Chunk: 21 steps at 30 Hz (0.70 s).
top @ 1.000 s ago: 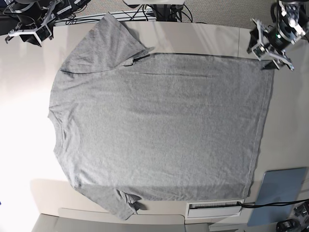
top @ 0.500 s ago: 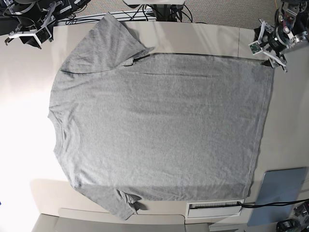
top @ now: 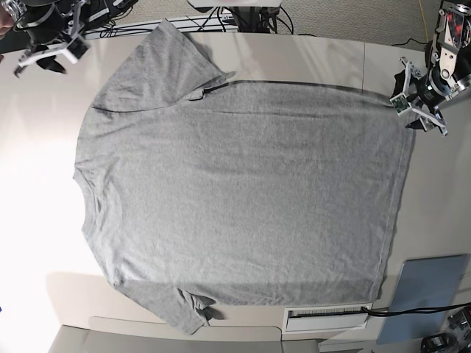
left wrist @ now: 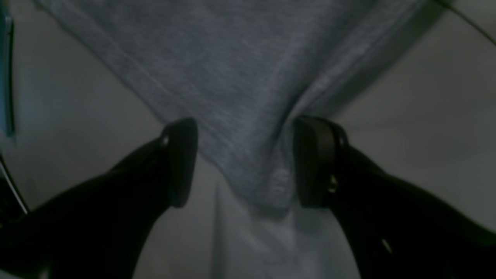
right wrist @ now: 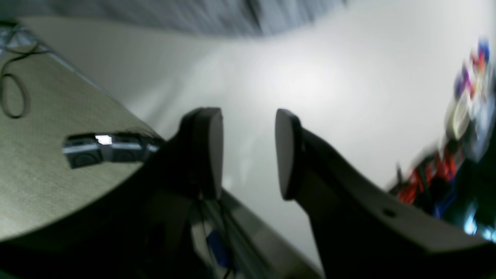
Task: Fold the T-shirt properly
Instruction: 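Move both grippers down to the shirt's side edge corners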
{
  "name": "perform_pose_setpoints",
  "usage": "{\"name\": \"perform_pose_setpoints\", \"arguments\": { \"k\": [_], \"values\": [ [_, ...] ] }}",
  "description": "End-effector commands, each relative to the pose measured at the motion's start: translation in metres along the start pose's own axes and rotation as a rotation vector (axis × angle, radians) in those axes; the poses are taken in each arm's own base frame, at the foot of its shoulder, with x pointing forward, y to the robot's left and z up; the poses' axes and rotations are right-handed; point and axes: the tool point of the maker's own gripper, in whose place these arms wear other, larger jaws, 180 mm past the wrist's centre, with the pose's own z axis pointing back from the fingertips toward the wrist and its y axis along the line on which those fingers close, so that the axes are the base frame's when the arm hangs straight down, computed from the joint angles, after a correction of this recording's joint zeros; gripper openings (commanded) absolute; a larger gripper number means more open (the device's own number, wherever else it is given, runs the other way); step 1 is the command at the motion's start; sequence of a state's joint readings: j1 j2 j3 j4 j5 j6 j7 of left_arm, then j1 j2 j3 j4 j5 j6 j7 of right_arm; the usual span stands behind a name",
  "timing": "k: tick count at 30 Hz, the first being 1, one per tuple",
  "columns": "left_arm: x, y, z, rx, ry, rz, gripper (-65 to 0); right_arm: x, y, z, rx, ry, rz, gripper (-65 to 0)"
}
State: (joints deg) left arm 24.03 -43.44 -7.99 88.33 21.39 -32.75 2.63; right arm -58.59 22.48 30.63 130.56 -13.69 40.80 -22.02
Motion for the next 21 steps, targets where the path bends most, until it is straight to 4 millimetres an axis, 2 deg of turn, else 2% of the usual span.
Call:
{"name": "perform_pose_setpoints", "arguments": {
  "k": [1,4,6,8,11,12,17,21],
  "values": [
    [-0.018,-0.003,-0.001,-0.012,0.082,-0.027,-25.1,0.008,-0.008,0.002,-0.019,-0.033,0.035,-42.4],
    [-0.024,-0.005,-0.004,-0.011,0.093,-0.01,-25.3,0.011,-0.007,-0.001,-0.008,-0.038,0.094,-42.5],
    [-0.024,-0.008,-0.004,-0.024,0.092,-0.008,-30.2,0.01,-0.008,-0.002,-0.006,-0.028,0.131,-42.5],
    [-0.023,-0.014,-0.004,-0.054,0.087,-0.022,-39.7,0.01,-0.008,-0.002,-0.007,-0.026,0.139,-42.5],
    [-0.023,-0.027,-0.003,-0.123,0.084,-0.05,-63.0,0.01,-0.008,-0.002,-0.007,-0.027,0.141,-42.5],
    [-0.023,-0.029,-0.003,-0.132,0.084,-0.049,-65.0,0.008,-0.008,-0.003,-0.007,-0.024,0.148,-42.5],
    [-0.022,-0.039,-0.003,-0.154,0.079,-0.037,-65.0,0.006,-0.002,-0.01,0.006,-0.063,0.217,-42.5],
    [-0.019,-0.042,-0.005,-0.151,0.071,-0.027,-65.0,0.007,0.01,-0.028,0.039,-0.062,0.283,-42.5]
  ]
}}
